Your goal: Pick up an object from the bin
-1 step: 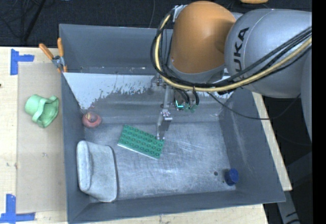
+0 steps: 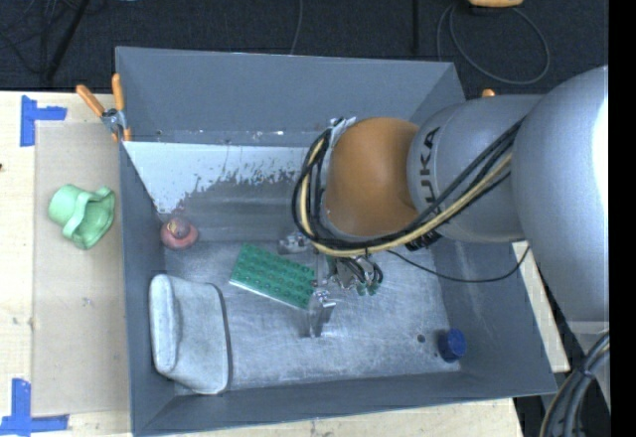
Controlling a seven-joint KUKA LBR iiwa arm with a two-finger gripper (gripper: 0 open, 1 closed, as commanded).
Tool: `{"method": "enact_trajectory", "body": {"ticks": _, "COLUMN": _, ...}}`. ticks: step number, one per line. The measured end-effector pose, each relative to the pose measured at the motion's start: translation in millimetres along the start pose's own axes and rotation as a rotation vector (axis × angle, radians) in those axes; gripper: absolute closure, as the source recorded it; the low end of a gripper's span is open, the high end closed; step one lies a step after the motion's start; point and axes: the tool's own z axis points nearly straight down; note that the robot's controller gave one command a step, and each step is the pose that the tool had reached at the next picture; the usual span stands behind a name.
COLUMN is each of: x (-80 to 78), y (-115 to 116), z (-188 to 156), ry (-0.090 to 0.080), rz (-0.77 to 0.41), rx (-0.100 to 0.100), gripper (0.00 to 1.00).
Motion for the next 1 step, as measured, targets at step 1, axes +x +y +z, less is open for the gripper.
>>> {"method": "enact_trajectory", "body": {"ticks": 1, "x": -2.9, "y": -0.9, "z": -5.1, "ry": -0.008, "rz": 0.004, "rx": 0.001, "gripper": 1.00}}
